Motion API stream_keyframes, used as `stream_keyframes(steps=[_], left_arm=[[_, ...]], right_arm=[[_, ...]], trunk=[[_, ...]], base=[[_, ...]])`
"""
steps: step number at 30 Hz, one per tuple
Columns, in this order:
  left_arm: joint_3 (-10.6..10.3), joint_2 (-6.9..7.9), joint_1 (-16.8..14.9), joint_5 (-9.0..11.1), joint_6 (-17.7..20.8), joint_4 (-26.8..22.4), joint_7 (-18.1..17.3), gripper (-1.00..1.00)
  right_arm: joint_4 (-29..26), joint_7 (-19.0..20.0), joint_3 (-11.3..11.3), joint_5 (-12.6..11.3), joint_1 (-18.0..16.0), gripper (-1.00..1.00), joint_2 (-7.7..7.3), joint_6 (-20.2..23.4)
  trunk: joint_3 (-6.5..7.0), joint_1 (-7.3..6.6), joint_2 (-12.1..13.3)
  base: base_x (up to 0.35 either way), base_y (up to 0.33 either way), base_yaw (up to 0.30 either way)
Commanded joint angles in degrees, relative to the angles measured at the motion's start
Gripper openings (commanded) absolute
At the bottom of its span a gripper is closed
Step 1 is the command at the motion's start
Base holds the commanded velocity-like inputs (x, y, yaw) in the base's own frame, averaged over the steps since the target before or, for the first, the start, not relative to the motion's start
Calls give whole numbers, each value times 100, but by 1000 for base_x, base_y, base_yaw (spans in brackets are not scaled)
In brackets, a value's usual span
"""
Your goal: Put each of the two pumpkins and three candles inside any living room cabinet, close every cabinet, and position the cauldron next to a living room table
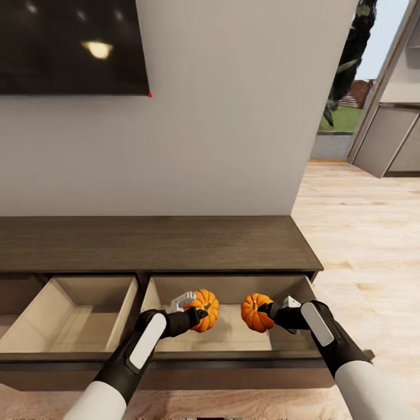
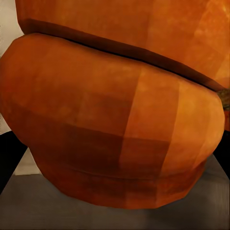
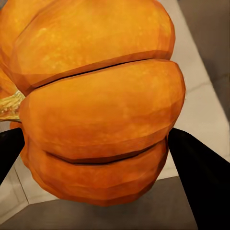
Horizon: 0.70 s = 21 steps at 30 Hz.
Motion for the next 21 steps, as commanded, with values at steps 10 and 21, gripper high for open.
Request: stream_keyframes(steps=[10,21], left_arm=[[-154,2,-2,50,-218,-8,59,-100],[-162,10,-3,42,-248,-8,67,-100]], right_arm=[[104,-60,395,-80,-157,-100,-1,-190],[275,-60,415,-73,-205,-100,-1,-453]], trunk=[[-227,24,-16],[-449,50,-30]], base=[[0,0,0],[0,0,0]])
